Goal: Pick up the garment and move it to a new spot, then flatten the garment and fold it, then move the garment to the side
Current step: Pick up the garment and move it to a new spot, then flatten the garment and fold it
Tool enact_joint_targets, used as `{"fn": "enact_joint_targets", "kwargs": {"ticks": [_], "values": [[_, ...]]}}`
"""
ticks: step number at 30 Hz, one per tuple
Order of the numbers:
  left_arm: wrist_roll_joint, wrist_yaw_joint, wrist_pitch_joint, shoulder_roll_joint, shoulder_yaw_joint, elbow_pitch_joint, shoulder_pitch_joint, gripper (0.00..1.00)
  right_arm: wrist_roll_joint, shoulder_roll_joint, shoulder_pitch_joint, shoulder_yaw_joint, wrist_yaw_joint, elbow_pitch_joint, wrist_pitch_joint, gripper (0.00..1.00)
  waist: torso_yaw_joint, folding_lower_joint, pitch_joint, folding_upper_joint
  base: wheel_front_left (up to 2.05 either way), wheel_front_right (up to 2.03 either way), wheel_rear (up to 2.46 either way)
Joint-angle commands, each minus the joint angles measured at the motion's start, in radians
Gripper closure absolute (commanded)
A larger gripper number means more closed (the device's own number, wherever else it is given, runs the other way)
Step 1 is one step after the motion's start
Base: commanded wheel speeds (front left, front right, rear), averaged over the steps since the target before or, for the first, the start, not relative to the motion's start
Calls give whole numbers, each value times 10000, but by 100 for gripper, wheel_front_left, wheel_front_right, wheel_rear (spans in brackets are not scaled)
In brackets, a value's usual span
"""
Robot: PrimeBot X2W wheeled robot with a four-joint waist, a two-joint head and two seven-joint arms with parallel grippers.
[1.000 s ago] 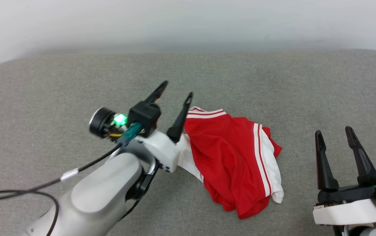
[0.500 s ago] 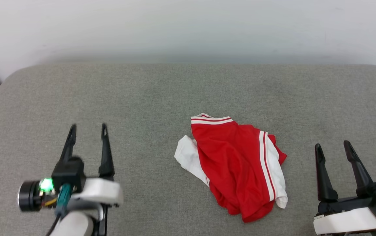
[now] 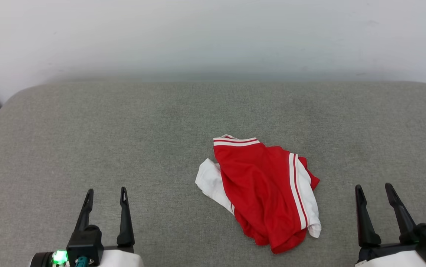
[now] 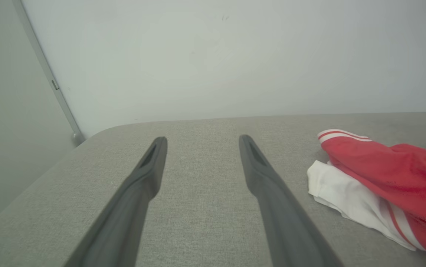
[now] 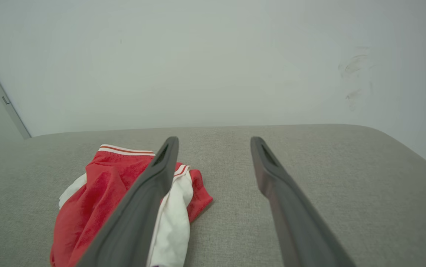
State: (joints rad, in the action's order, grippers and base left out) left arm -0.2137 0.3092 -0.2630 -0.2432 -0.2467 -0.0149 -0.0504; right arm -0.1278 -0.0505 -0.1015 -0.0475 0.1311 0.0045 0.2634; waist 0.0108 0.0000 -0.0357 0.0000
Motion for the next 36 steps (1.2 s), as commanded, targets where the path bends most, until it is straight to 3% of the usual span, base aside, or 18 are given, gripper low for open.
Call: {"fn": "enact_joint_targets", "kwargs": {"ticks": [1,8,20,30,36], "values": [[208,-215,-26,152,200,-51,-216,0,-104,6,-168,-2,-7,69,21,0,-18,0,74,0,0,0,0],[791,-976,-26,700,741,-194,-555,0,-251,6,-494,134,-7,210,21,0,-70,0,236,0,0,0,0],[1350,-1674,-26,1297,1472,-315,-733,0,-229,6,-441,178,-7,225,21,0,-112,0,277,0,0,0,0],[1563,-1953,-26,1556,1776,-414,-625,0,965,0,1810,68,-7,-630,19,0,-29,0,252,0,0,0,0],[1621,-2085,-26,1669,1837,-455,-745,0,1411,-1296,3639,1327,-10,412,-42,0,-103,0,235,0,0,0,0]]}}
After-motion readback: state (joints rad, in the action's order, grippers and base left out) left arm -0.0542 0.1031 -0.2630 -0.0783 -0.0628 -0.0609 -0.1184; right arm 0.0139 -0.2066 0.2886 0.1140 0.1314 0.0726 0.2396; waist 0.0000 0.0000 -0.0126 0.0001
